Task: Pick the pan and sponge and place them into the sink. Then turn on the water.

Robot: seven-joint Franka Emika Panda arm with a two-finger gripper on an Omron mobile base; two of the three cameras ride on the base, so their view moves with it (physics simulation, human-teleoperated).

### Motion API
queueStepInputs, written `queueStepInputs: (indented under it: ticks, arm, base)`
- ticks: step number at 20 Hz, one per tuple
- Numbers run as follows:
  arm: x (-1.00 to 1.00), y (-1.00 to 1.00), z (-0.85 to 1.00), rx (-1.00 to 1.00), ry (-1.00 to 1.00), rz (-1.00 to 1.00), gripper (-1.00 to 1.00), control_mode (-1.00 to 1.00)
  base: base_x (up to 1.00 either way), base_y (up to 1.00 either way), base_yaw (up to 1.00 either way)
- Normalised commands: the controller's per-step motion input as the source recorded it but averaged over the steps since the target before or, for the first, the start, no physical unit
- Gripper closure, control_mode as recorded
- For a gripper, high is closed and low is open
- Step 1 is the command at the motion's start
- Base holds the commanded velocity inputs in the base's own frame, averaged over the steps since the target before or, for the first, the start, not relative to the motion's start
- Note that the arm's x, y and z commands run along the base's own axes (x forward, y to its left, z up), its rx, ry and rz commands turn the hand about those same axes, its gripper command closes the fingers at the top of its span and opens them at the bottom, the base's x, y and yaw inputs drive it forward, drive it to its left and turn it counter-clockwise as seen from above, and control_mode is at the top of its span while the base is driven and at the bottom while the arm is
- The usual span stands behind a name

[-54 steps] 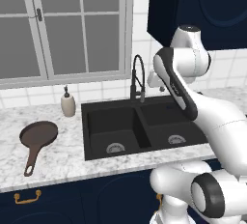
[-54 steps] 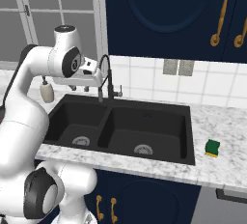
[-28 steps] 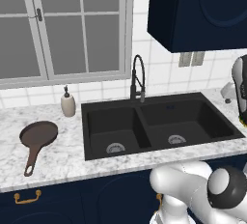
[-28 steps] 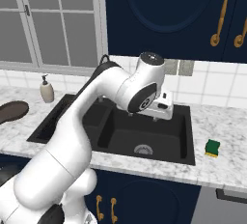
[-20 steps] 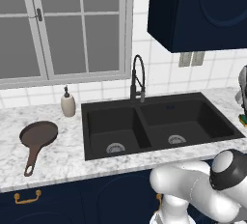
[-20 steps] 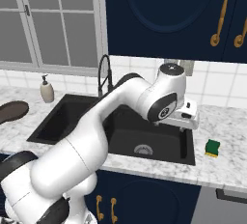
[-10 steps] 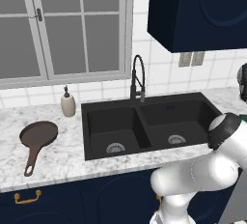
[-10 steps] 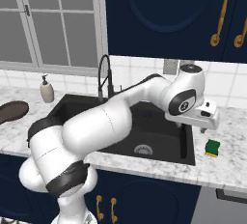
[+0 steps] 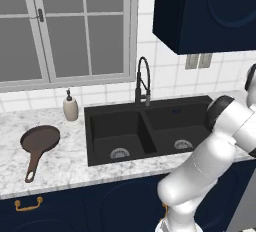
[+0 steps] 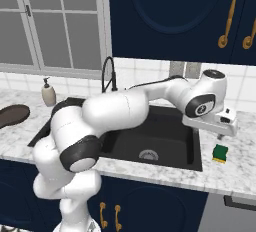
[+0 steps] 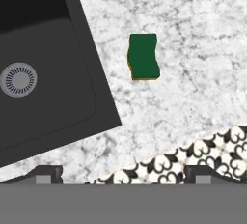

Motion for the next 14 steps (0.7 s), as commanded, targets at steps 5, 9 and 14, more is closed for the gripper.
queueStepInputs:
  ticks: [5, 9, 14]
  arm:
    - [0.37, -0.12, -0.24, 0.04, 0.00, 0.00, -1.00, -1.00]
    - [0.09, -0.30, -0.32, 0.08, 0.00, 0.00, -1.00, -1.00]
    - [0.14, -0.22, -0.25, 0.08, -0.03, 0.02, -1.00, -1.00]
  base:
    - [0.00, 0.00, 0.00]
    - [0.00, 0.00, 0.00]
    - [0.00, 0.00, 0.00]
